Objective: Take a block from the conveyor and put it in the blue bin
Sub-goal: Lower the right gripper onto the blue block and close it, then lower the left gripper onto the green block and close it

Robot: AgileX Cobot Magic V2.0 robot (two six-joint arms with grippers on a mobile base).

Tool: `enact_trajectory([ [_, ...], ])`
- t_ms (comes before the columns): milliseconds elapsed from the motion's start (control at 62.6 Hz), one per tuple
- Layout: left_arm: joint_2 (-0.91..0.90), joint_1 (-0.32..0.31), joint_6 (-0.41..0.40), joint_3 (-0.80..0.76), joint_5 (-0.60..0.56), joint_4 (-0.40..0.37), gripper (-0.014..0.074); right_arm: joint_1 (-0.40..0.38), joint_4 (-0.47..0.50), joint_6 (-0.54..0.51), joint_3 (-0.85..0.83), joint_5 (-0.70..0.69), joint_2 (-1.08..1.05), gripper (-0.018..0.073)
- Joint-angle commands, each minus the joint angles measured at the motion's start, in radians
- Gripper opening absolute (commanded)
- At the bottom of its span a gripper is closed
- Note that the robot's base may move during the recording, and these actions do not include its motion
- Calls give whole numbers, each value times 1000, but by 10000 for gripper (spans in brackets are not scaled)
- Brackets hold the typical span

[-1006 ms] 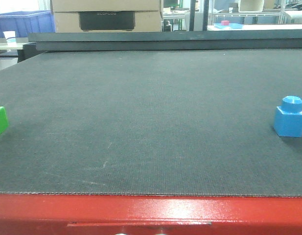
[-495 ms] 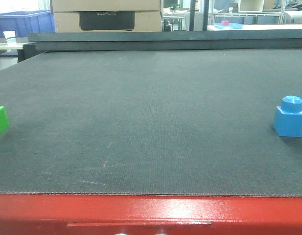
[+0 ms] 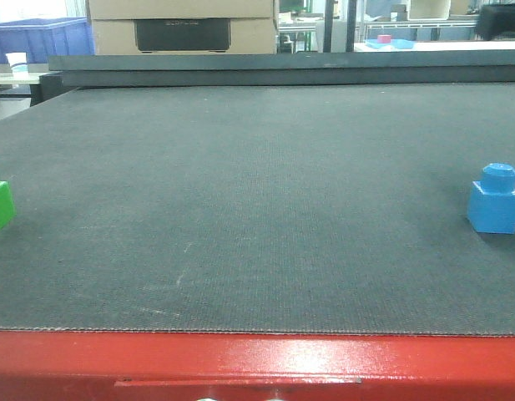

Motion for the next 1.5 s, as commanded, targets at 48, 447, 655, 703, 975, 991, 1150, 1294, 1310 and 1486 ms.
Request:
enact_trajectory([
  [48, 2, -3, -5, 2, -1, -10, -111, 3, -6, 23, -108, 34, 94, -101],
  [447, 2, -3, -5, 2, 8, -10, -111, 21, -8, 47, -108, 5, 223, 445],
  [655, 2, -3, -5, 2, 8, -10, -111, 21, -8, 49, -31, -83, 254, 444],
  [703, 2, -3, -5, 2, 8, -10, -111, 21, -8, 49, -14, -106, 263, 444],
  [975, 2, -3, -5, 2, 14, -10, -111, 21, -8, 49, -12, -126, 283, 366],
  [991, 2, -3, -5, 2, 14, -10, -111, 21, -8, 49, -12, -126, 283, 356],
  [1150, 2, -3, -5, 2, 16, -10, -111, 21, -8, 49, -14, -100, 283, 229],
  [1294, 2, -3, -5, 2, 18, -10, -111, 21, -8, 49, -17, -79, 283, 36],
  [1310, 2, -3, -5, 2, 18, -10, -111, 21, -8, 49, -17, -76, 281, 10],
  [1486, 2, -3, -6, 2, 38, -20, -111, 21, -8, 47, -17, -38, 245, -168],
])
